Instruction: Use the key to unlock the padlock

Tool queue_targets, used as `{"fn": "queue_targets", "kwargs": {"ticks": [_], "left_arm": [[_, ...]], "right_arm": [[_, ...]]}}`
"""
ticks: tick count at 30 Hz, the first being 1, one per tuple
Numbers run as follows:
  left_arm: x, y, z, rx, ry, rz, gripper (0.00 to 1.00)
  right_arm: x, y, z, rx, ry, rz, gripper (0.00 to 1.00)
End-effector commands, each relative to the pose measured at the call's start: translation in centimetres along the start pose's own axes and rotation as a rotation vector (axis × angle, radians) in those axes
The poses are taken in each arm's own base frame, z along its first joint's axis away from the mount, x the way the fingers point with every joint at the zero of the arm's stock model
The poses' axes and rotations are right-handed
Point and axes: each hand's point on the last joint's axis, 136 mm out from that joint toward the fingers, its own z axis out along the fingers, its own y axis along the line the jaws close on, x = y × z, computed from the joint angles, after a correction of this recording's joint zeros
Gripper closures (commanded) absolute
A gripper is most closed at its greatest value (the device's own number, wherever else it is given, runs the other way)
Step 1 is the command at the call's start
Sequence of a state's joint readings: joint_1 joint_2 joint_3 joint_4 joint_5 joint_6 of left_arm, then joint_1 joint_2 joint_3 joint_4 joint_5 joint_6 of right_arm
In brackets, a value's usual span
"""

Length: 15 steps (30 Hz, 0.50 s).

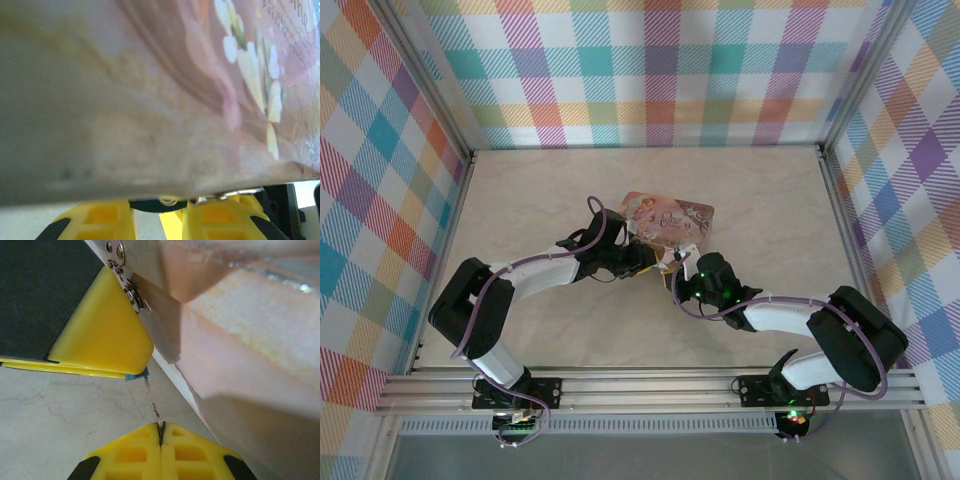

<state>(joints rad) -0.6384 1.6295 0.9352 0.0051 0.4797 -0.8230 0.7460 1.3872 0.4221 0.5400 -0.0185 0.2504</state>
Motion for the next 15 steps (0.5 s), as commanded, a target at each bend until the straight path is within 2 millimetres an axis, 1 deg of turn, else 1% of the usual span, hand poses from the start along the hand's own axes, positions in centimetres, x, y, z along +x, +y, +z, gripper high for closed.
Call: {"fn": "queue_targets", "kwargs": {"ticks": [1, 15], "left_arm": [[0.18, -3.37, -0.27, 0.09, 0.02, 0.03, 0.89], [0.1, -3.07, -0.16, 0.079, 0.014, 0.024, 0.89]], "right_arm": [[-2.73, 1.16, -0.01, -0.041, -0.093, -0.006, 0.98], [-2.43, 1.36, -0.4, -0.053, -0.088, -0.007, 0.98]]}}
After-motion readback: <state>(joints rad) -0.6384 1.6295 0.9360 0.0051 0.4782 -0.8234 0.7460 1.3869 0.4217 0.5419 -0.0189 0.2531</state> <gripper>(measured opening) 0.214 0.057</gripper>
